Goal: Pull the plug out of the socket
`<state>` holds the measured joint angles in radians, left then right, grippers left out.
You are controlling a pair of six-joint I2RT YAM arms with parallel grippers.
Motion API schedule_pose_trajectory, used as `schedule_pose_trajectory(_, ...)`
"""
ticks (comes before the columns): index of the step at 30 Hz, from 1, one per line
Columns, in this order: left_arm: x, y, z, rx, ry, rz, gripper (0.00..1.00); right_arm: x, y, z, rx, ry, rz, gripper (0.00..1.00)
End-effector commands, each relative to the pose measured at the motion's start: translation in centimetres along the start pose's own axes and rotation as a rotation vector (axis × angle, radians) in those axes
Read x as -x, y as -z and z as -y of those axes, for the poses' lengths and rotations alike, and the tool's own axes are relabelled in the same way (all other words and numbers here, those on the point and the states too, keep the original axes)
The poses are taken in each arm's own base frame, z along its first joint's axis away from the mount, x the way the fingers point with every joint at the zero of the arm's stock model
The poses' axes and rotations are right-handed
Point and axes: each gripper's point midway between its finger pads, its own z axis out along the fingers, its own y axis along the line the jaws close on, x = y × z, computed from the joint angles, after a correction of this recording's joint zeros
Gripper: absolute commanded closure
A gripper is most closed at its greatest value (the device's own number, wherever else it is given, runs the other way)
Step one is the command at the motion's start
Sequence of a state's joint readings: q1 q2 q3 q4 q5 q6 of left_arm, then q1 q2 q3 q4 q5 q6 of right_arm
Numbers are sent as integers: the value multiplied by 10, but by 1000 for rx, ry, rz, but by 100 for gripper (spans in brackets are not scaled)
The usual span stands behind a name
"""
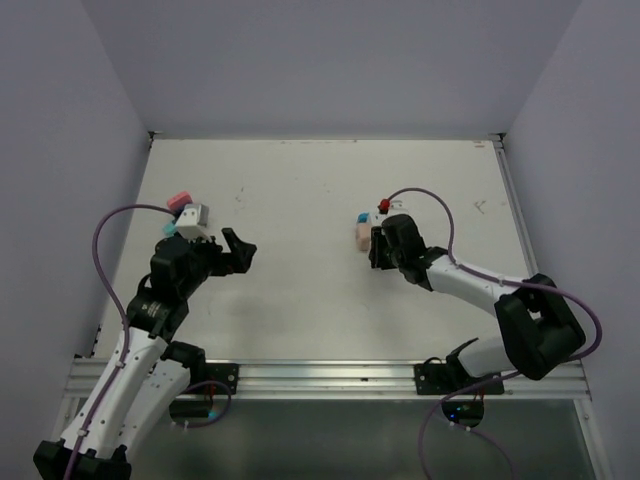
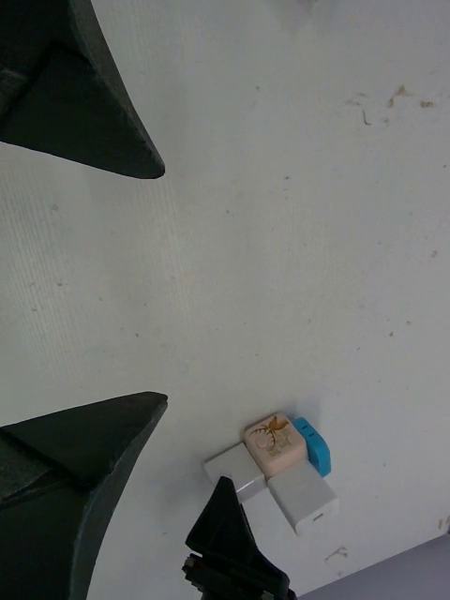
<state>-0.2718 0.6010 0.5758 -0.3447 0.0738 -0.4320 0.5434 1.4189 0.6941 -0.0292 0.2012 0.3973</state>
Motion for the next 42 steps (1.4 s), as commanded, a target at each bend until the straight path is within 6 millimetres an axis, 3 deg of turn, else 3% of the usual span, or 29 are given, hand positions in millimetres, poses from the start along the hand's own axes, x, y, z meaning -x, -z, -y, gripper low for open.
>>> schedule_pose_trajectory(1,-4,-2,27,-119,110,-43,0,14,25,-57,301,143,70,100)
schedule_pose_trajectory(7,-26,-14,37,-218,122,-89,0,-13,42,-90,475,257,11,100)
schedule_pose_trajectory(11,-43,-23,35,-225,172,-124,0,-25,46,-97,523,268,-20,100)
schedule_pose_trajectory(22,-93,-43,56,-282,559,-286,0,-35,52,-119,620,154,-3,100)
schedule_pose_trajectory(33,-102,-65,68,-228,712,-272,0,-48,49,-136,659,91,-11,100)
schedule_pose_trajectory(42,-115,-89,90,-208,702,-317,0,-52,44,-145,662,66,-17,100)
